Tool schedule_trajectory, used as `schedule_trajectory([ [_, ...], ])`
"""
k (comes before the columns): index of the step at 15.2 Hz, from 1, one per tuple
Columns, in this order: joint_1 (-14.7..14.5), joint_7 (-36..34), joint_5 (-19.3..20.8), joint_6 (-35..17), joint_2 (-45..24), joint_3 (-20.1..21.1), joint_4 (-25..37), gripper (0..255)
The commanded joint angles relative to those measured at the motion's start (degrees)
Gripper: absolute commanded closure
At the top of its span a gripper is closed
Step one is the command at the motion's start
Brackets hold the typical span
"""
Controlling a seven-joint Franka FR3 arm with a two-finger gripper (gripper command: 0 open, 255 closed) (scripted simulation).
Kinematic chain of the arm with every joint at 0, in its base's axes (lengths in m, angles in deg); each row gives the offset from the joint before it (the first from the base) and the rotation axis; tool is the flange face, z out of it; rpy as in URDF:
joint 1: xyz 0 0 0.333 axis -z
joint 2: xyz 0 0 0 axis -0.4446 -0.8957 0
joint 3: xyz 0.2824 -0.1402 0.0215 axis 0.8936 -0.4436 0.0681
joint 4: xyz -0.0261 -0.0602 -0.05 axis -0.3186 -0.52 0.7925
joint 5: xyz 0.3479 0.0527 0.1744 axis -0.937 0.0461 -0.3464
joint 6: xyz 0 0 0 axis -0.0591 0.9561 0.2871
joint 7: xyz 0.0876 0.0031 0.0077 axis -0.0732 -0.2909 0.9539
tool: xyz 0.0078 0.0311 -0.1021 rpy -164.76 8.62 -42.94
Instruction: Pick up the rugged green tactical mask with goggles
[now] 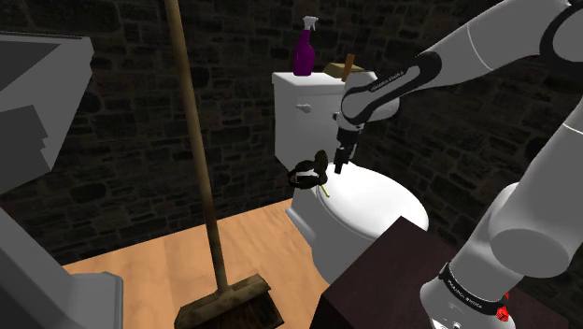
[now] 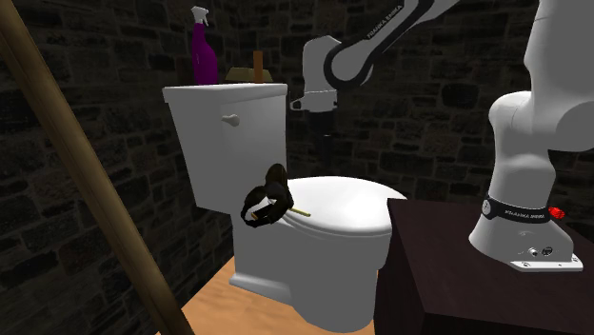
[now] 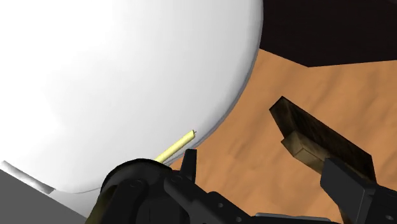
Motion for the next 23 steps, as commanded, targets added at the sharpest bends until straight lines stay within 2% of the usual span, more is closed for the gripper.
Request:
schedule_trajectory([
  [1, 0.0, 3.2, -1.9, -3.0, -5.2, 0.0, 2.8, 0],
  [8, 1.4, 12.2, -7.5, -9.2, -20.3, 2.7, 13.9, 0],
  [15, 3.5, 18.6, -10.3, -11.7, -34.9, 6.5, 28.3, 0],
  [23, 4.0, 19.4, -11.1, -15.3, -39.8, 7.3, 29.5, 0],
])
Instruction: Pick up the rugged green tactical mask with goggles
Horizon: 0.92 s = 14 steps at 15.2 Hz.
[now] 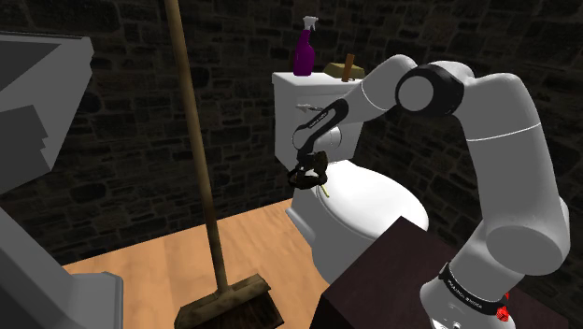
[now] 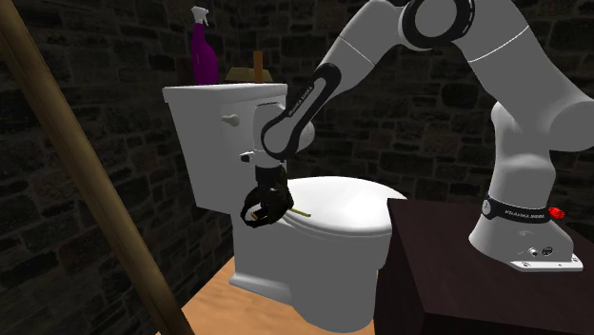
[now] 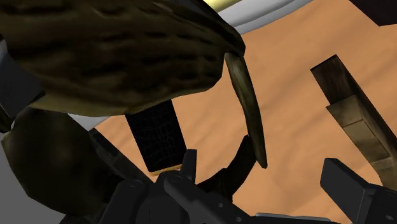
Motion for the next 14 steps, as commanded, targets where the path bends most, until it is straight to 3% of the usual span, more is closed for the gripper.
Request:
schedule_trajectory([
  [1, 0.1, 0.1, -0.2, -0.8, -0.7, 0.1, -0.1, 0],
  [2, 0.1, 0.1, -0.2, -0.8, -0.7, 0.1, 0.0, 0],
  [3, 0.1, 0.1, -0.1, -0.8, -0.7, 0.1, -0.1, 255],
  [14, -0.1, 0.0, 0.0, 0.2, 0.5, -0.1, -0.4, 255],
])
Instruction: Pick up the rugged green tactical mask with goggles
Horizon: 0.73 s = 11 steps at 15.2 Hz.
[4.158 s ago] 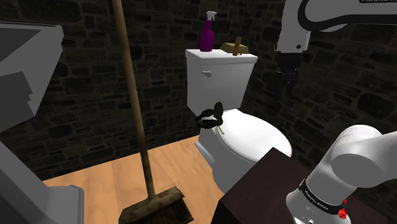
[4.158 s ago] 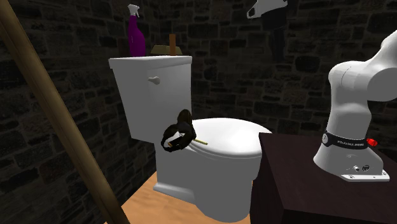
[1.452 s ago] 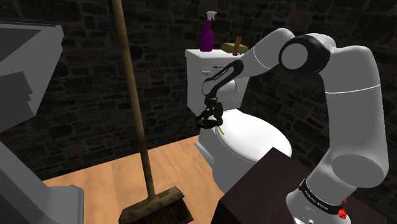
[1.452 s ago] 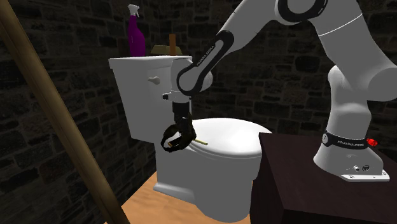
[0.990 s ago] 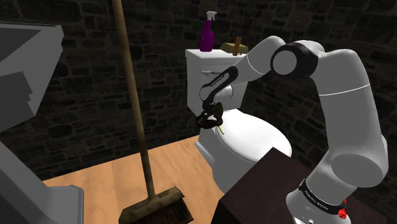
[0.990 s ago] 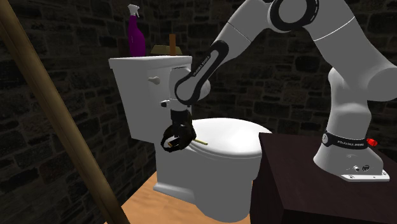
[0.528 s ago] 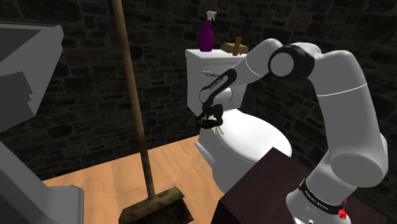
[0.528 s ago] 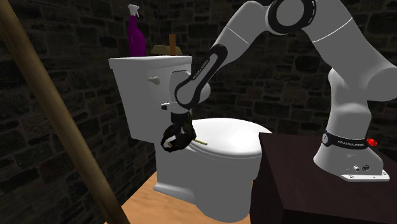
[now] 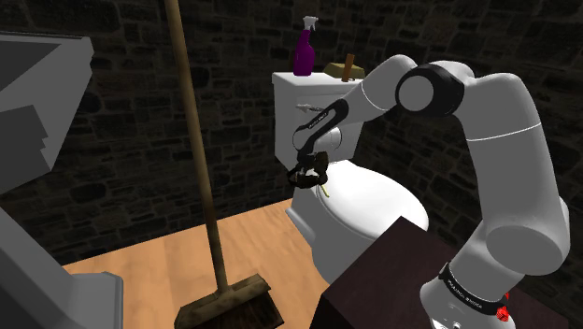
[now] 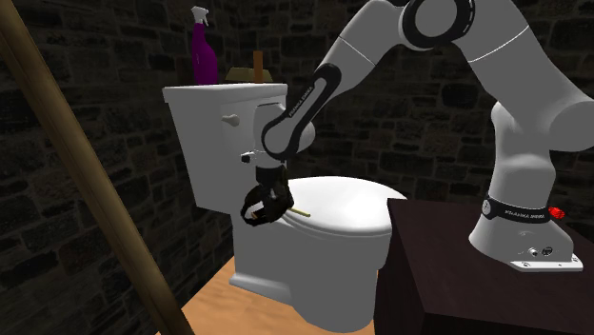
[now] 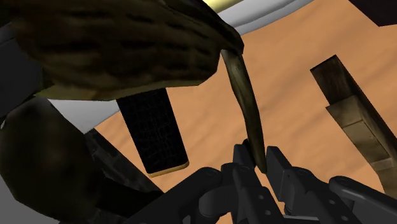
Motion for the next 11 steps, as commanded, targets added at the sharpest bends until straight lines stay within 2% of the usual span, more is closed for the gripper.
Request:
schedule_trajectory([
  [1, -0.1, -0.2, 0.2, 0.8, 1.1, -0.2, -0.2, 255],
  [11, -0.8, -1.1, 1.3, 5.9, 6.9, -1.1, -0.9, 255],
])
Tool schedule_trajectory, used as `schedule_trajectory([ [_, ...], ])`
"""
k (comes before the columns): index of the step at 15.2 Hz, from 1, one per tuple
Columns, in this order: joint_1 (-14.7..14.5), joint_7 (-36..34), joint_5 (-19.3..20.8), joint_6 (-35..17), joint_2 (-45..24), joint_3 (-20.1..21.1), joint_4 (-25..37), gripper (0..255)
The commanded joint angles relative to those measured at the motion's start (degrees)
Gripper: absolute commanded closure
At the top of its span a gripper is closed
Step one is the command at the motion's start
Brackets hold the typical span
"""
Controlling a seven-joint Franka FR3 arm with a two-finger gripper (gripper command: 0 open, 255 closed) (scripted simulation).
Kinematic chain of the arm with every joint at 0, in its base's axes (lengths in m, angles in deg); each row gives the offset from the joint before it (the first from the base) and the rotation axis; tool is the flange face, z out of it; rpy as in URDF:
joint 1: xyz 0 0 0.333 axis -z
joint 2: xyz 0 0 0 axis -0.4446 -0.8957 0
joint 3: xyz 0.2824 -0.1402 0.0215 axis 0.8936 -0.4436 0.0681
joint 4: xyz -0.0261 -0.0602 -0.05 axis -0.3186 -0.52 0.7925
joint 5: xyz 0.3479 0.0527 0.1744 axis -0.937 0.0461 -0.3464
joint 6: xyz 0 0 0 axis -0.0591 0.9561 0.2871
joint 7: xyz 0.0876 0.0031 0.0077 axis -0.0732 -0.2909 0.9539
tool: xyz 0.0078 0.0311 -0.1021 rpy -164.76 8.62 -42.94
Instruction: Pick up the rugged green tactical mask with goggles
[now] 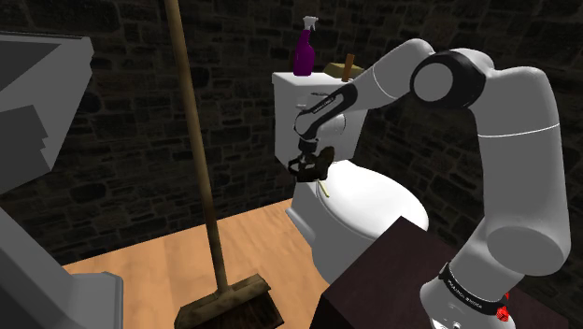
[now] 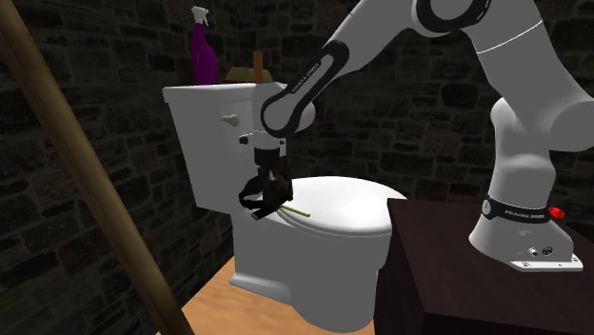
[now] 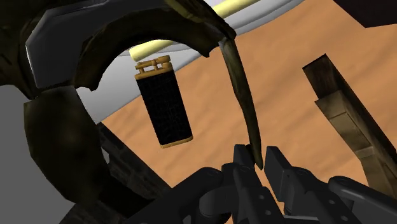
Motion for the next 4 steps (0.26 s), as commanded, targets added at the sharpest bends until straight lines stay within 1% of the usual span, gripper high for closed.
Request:
schedule_trajectory([
  [1, -0.1, -0.1, 0.2, 0.9, 1.3, -0.2, -0.3, 255],
  [4, -0.1, -0.2, 0.4, 1.6, 1.9, -0.3, -0.3, 255],
])
